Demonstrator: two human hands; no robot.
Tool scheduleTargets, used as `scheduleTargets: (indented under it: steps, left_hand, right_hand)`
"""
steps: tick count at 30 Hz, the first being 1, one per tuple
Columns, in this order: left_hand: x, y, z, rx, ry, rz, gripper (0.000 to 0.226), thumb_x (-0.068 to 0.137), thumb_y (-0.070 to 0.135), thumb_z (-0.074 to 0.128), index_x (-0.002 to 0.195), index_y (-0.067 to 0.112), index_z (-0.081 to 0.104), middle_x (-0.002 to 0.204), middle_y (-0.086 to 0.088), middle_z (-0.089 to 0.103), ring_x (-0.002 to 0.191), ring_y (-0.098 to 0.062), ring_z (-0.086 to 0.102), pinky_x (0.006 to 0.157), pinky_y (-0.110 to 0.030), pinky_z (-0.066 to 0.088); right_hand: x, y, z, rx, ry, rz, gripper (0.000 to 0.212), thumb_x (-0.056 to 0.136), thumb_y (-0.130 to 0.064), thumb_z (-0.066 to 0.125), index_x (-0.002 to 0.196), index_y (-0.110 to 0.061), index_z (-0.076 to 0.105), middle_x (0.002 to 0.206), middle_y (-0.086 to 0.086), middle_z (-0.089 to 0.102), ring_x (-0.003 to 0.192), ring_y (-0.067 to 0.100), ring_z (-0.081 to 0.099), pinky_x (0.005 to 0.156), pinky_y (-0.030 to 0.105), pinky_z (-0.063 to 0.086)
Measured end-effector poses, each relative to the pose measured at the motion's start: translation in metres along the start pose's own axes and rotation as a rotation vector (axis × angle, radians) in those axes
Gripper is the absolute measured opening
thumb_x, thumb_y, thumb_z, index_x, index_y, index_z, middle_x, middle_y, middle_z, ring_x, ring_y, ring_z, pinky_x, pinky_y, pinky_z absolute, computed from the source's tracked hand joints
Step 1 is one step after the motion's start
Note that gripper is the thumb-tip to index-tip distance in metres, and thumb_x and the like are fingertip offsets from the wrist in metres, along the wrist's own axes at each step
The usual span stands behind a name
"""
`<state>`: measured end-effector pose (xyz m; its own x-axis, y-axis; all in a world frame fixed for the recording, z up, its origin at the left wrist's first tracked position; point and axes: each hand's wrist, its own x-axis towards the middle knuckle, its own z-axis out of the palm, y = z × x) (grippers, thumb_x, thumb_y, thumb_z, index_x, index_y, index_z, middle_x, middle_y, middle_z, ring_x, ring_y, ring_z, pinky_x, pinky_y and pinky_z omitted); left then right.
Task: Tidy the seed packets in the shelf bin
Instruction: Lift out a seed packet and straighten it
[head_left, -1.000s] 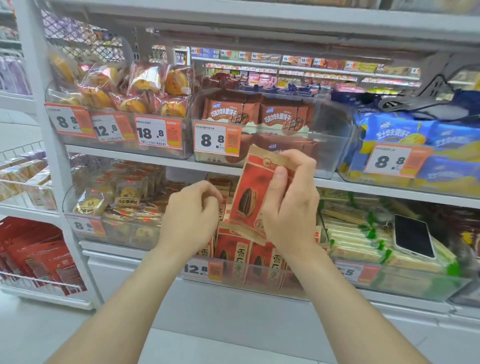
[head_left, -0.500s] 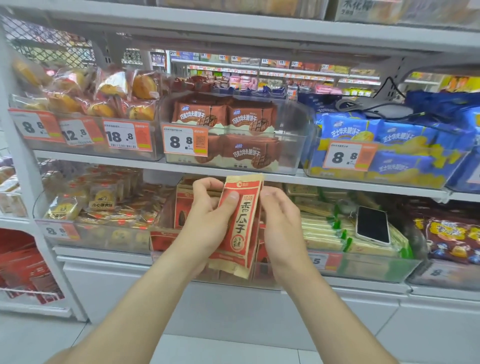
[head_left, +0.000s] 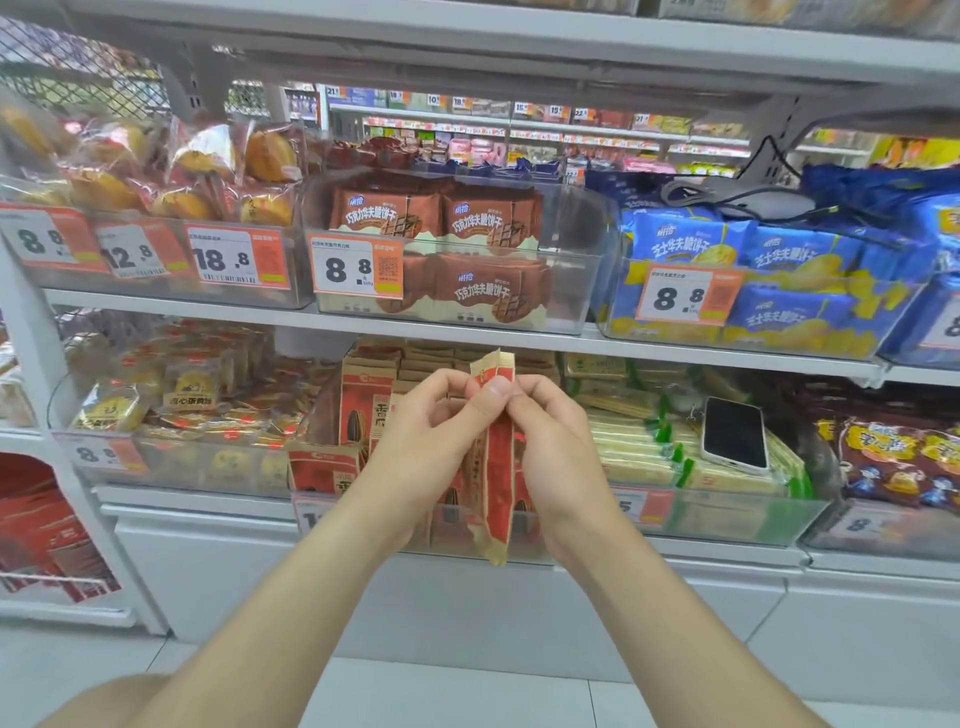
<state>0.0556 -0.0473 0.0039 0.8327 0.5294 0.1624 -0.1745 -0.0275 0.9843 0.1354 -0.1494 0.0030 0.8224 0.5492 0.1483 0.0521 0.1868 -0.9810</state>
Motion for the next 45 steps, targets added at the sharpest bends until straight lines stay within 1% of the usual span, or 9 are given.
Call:
scheduleTargets:
  steps: [3,11,15,21,24,29,33,40,45]
  left_hand:
    - [0.002,-0.003,-0.002,0.013,-0.022,0.006,0.032,0.111,0.035,0.056,0.114,0.007,0.071,0.094,-0.003,0.074,0.09,-0.019,0.069,0.094,-0.047,0.057]
    - [0.003,0.0,-0.01,-0.007,0.028,0.028,0.031,0.116,0.03,0.047,0.109,0.013,0.072,0.094,-0.005,0.077,0.087,-0.017,0.072,0.072,-0.025,0.058]
    - [0.006,0.0,-0.014,-0.079,0.104,0.015,0.032,0.115,0.033,0.048,0.1,0.013,0.068,0.094,-0.011,0.073,0.089,-0.023,0.067,0.079,-0.036,0.053]
    - [0.012,0.008,-0.027,-0.297,0.216,0.03,0.042,0.112,0.044,0.051,0.116,0.003,0.064,0.099,-0.016,0.065,0.083,-0.023,0.065,0.074,-0.037,0.057]
    - [0.007,0.011,-0.027,-0.223,0.094,0.033,0.06,0.106,0.048,0.059,0.121,-0.01,0.064,0.105,-0.014,0.075,0.094,-0.024,0.072,0.084,-0.038,0.06]
    - [-0.003,0.005,-0.017,0.06,-0.053,0.036,0.049,0.096,0.055,0.07,0.106,0.008,0.082,0.112,-0.015,0.08,0.114,-0.033,0.075,0.105,-0.047,0.06]
    - [-0.004,0.003,-0.017,0.208,-0.033,0.091,0.027,0.102,0.043,0.07,0.107,0.019,0.083,0.103,-0.005,0.082,0.107,-0.028,0.077,0.104,-0.049,0.06]
    - [0.001,0.002,-0.022,0.166,-0.004,0.062,0.019,0.105,0.01,0.067,0.094,0.002,0.079,0.093,-0.011,0.082,0.097,-0.023,0.081,0.085,-0.028,0.065]
    - [-0.001,0.008,-0.026,0.193,-0.021,0.073,0.017,0.104,0.011,0.069,0.098,0.003,0.082,0.096,-0.013,0.081,0.096,-0.022,0.081,0.083,-0.025,0.064]
  right_hand:
    - [0.004,-0.001,0.003,0.05,0.043,-0.012,0.021,0.109,-0.018,0.059,0.099,-0.006,0.073,0.106,0.027,0.075,0.088,0.026,0.068,0.085,0.047,0.055]
    - [0.002,-0.001,0.012,-0.014,-0.013,-0.043,0.019,0.106,-0.033,0.066,0.107,-0.017,0.076,0.094,0.006,0.077,0.087,0.013,0.069,0.083,0.036,0.057]
    - [-0.001,-0.003,0.009,-0.102,-0.148,0.037,0.014,0.1,-0.03,0.073,0.113,-0.024,0.071,0.107,0.0,0.077,0.095,0.015,0.074,0.079,0.03,0.058]
    - [-0.005,0.0,0.001,-0.229,-0.345,0.122,0.037,0.089,-0.052,0.075,0.122,-0.046,0.06,0.108,0.003,0.08,0.108,0.03,0.075,0.101,0.052,0.059]
    - [-0.003,0.001,0.003,-0.186,-0.196,-0.02,0.04,0.092,-0.061,0.074,0.116,-0.032,0.059,0.107,0.001,0.08,0.103,0.023,0.077,0.098,0.059,0.059]
    - [0.0,0.001,0.002,-0.177,-0.014,-0.182,0.044,0.102,-0.062,0.058,0.096,-0.019,0.062,0.093,0.004,0.078,0.093,0.03,0.074,0.09,0.065,0.058]
    - [0.003,0.005,-0.001,-0.252,0.002,-0.226,0.041,0.108,-0.056,0.052,0.088,-0.022,0.064,0.079,0.001,0.068,0.074,0.025,0.062,0.077,0.053,0.056]
    - [0.005,0.002,-0.004,-0.309,-0.006,-0.27,0.039,0.112,-0.038,0.052,0.091,-0.009,0.067,0.075,0.001,0.062,0.068,0.011,0.048,0.065,0.038,0.043]
    - [0.007,0.006,-0.002,-0.15,-0.071,-0.135,0.046,0.103,-0.052,0.053,0.096,-0.009,0.066,0.1,0.032,0.065,0.085,0.027,0.056,0.091,0.076,0.051]
